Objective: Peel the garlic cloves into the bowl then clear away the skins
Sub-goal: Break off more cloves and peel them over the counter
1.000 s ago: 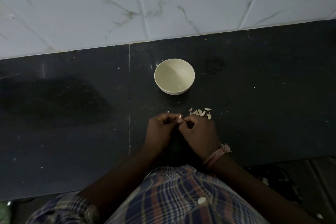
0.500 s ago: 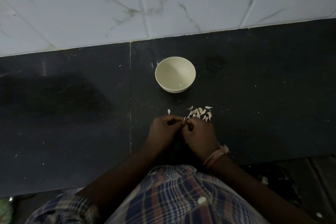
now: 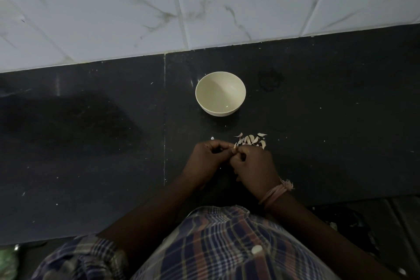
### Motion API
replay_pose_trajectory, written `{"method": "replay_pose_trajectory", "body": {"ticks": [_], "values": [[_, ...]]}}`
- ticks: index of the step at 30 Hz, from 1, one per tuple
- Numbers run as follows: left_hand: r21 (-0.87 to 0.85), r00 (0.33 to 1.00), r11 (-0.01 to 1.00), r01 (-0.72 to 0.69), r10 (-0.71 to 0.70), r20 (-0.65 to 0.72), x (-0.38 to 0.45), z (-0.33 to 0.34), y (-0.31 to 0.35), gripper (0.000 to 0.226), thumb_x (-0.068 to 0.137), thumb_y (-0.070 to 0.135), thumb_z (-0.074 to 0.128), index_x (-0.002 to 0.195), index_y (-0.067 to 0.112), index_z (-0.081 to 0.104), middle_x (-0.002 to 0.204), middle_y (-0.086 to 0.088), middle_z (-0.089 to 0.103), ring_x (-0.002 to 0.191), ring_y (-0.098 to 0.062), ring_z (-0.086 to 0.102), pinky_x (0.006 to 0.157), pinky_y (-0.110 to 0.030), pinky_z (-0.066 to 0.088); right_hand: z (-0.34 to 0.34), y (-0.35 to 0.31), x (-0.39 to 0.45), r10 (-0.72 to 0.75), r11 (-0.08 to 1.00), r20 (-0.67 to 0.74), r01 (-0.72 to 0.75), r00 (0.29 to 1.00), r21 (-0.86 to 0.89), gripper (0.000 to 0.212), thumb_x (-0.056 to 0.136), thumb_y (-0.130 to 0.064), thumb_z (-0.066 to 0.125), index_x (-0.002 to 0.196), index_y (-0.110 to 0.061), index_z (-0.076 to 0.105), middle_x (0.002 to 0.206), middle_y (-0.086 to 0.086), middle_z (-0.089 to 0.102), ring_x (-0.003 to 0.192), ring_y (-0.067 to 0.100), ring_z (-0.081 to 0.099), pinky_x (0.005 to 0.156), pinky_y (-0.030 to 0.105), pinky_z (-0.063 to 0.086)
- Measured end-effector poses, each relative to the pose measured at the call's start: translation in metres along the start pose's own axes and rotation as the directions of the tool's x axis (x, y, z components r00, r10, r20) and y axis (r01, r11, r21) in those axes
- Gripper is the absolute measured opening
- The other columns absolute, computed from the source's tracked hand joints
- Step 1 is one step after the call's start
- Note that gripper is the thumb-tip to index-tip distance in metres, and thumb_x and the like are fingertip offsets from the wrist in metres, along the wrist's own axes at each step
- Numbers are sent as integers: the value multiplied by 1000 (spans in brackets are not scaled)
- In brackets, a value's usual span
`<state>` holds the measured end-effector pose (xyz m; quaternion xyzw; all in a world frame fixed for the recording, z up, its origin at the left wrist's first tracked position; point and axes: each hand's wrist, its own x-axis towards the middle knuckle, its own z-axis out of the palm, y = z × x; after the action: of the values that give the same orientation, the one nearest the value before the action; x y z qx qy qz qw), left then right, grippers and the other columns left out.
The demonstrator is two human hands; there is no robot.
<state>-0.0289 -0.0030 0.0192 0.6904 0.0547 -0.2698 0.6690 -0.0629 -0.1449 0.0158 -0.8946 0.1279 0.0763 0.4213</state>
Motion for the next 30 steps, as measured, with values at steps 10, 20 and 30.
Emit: {"method": "replay_pose_trajectory", "body": {"ticks": [10, 20, 30], "values": [[-201, 997, 978, 61, -68, -27, 7, 2, -9, 9, 90, 6, 74, 98, 5, 77, 100, -24, 75, 88, -30, 70, 90, -45, 56, -8, 3, 0, 73, 973, 85, -90, 994, 213, 16, 97, -23, 60, 92, -13, 72, 73, 6, 71, 62, 22, 69, 64, 38, 57], [-373, 993, 921, 110, -113, 14, 10, 1, -10, 9, 90, -2, 67, 96, 2, 73, 90, -14, 73, 79, -20, 68, 74, -24, 58, -16, 10, 2, 181, 589, 314, -358, 932, 725, 14, 100, -2, 55, 96, 2, 68, 76, 15, 68, 59, 18, 62, 52, 25, 54], [-490, 981, 853, 183, -188, 39, 10, 4, -12, 10, 96, 3, 63, 105, 4, 68, 102, -14, 75, 92, -21, 73, 79, -31, 61, -12, 18, 9, 381, 549, 87, -300, 921, 780, 10, 96, 1, 60, 102, -2, 68, 82, 16, 70, 65, 19, 64, 58, 27, 57]]}}
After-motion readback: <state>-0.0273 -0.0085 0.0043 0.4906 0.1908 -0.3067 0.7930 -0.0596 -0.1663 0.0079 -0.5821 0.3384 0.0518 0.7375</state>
